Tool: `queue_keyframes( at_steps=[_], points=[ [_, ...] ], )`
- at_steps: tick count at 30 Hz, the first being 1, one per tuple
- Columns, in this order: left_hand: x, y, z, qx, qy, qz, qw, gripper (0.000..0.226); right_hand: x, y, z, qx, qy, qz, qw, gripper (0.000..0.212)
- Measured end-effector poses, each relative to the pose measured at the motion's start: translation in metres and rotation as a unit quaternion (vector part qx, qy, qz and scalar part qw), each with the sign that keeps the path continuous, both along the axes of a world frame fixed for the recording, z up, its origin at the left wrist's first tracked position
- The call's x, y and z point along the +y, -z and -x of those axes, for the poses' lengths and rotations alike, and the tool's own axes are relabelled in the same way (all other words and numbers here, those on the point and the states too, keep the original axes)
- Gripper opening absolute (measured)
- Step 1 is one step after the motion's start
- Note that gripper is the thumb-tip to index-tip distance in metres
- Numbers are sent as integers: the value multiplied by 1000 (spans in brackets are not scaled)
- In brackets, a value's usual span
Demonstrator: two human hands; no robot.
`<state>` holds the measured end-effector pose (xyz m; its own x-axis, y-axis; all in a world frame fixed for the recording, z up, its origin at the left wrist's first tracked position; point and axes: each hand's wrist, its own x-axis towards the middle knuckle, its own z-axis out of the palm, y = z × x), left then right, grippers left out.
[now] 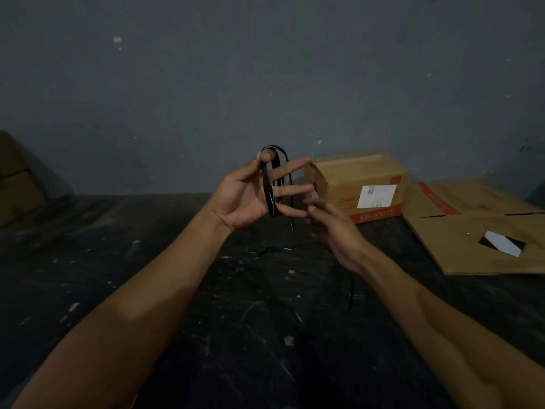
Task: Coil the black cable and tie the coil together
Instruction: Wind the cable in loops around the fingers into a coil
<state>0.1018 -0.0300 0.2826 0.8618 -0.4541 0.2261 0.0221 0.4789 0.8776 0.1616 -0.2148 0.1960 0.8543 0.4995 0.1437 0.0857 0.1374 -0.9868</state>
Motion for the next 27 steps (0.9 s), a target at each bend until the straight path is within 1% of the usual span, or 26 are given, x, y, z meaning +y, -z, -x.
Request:
queue_keyframes(
  at_steps=[1, 3, 5, 6, 8, 9, 10, 11, 13, 14, 15, 16, 17, 18, 19, 20, 22, 23, 24, 25, 27],
  points=[
    [2, -1, 0, -1, -6, 4, 1000, 40, -3, 5, 1, -8, -7, 27, 1000, 28],
    [3, -4, 0, -2, -21, 7, 1000, 44, -3, 15, 4, -38, -51, 92, 994, 34],
    [4, -6, -2, -3, -37, 9, 999, 49, 1, 24, 8, -85, -71, 128, 986, 25],
    [5, -9, -3, -6, -46, 10, 999, 51, 3, 28, 11, -126, -61, 140, 980, 19],
    [9, -16, -3, -19, -76, 10, 997, 53, 4, 41, 9, -206, -17, 178, 962, 23],
    [12, -21, -2, -28, -94, 12, 995, 53, 1, 49, 6, -228, 9, 215, 949, 26],
    [16, -28, -1, -38, -115, 20, 992, 52, -5, 57, 2, -244, 35, 279, 928, 28],
    [21, -35, 0, -47, -137, 34, 989, 52, -13, 67, -4, -250, 52, 373, 892, 30],
    [32, -51, 3, -66, -175, 66, 980, 55, -39, 93, -15, -210, 45, 585, 782, 34],
    [38, -59, 5, -74, -187, 78, 976, 57, -53, 107, -18, -180, 33, 661, 728, 35],
    [43, -65, 7, -81, -196, 85, 974, 57, -67, 120, -20, -154, 21, 710, 687, 35],
    [48, -70, 9, -86, -200, 86, 972, 56, -79, 132, -20, -133, 11, 740, 659, 35],
    [51, -73, 11, -90, -202, 79, 972, 55, -89, 142, -21, -111, 2, 761, 639, 37],
    [52, -74, 13, -92, -203, 65, 973, 55, -95, 148, -22, -89, -6, 773, 628, 42],
    [52, -74, 13, -90, -203, 47, 974, 54, -99, 150, -23, -70, -14, 778, 625, 47],
    [49, -72, 13, -86, -201, 28, 975, 54, -98, 149, -25, -58, -20, 772, 632, 56],
    [39, -66, 10, -71, -186, 5, 980, 55, -88, 140, -28, -68, -21, 738, 671, 85],
    [33, -63, 8, -65, -175, 0, 982, 55, -79, 132, -29, -81, -20, 708, 701, 97],
    [26, -60, 6, -61, -161, -6, 985, 55, -68, 123, -30, -91, -20, 666, 740, 106],
    [19, -58, 5, -60, -147, -13, 987, 52, -57, 113, -30, -96, -22, 607, 789, 113],
    [7, -56, 3, -64, -119, -30, 990, 42, -33, 95, -26, -104, -9, 457, 883, 121]
  ],
)
